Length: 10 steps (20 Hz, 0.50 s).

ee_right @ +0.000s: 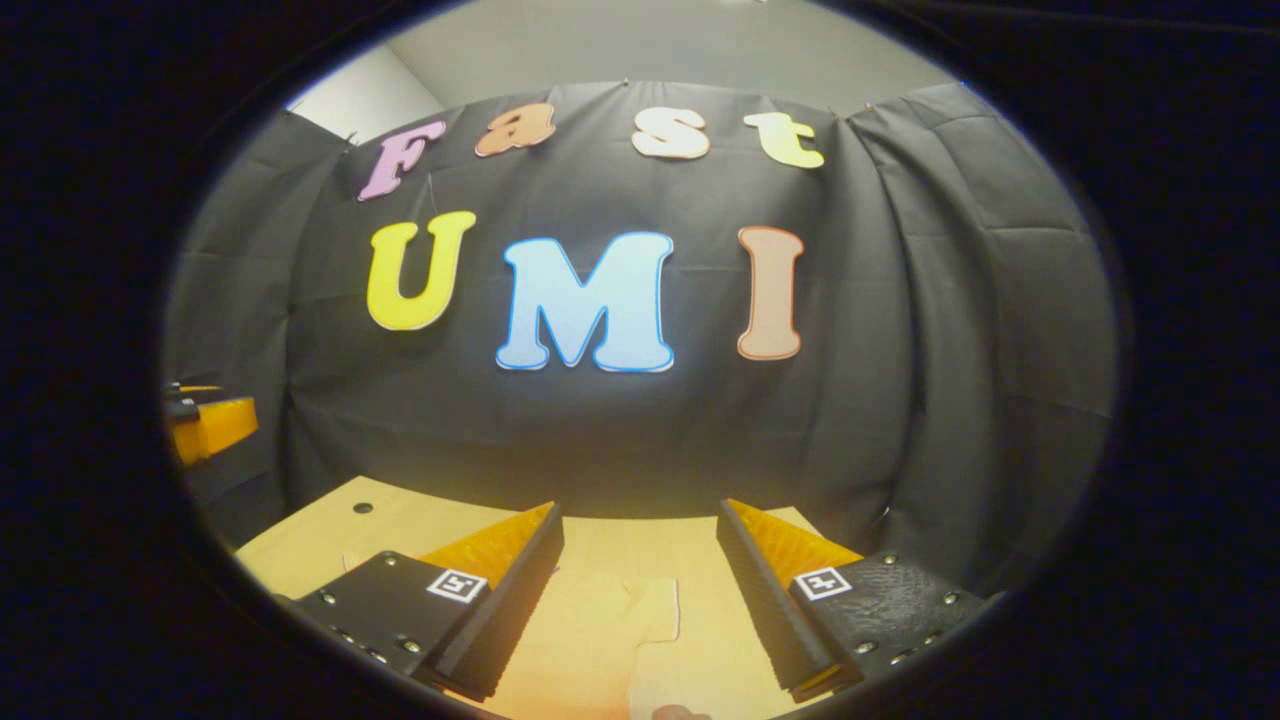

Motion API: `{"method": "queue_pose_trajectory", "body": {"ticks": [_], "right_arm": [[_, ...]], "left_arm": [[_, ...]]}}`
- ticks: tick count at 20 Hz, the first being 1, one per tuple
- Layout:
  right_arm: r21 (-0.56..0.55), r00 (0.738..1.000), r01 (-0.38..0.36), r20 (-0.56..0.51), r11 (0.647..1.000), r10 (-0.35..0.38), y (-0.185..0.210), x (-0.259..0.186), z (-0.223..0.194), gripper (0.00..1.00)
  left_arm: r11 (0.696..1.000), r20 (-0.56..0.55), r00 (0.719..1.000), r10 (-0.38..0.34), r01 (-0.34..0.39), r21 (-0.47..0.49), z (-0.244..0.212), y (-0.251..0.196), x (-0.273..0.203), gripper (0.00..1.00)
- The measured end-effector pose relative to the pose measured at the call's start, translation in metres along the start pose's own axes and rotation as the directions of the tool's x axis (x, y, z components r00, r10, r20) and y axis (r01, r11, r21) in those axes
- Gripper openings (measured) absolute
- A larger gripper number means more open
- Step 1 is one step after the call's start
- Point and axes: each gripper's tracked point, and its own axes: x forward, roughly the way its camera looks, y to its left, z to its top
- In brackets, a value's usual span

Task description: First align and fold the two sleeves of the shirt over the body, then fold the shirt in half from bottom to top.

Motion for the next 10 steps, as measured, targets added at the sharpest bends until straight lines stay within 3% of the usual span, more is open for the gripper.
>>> {"method": "queue_pose_trajectory", "body": {"ticks": [10], "right_arm": [[-0.009, 0.984, 0.018, -0.176, 1.000, -0.019, -0.030, 0.081, -0.085, 0.96]], "left_arm": [[0.998, -0.020, 0.998, 0.058, -0.057, 0.020, 0.001, 0.013, -0.005, 0.94]]}}
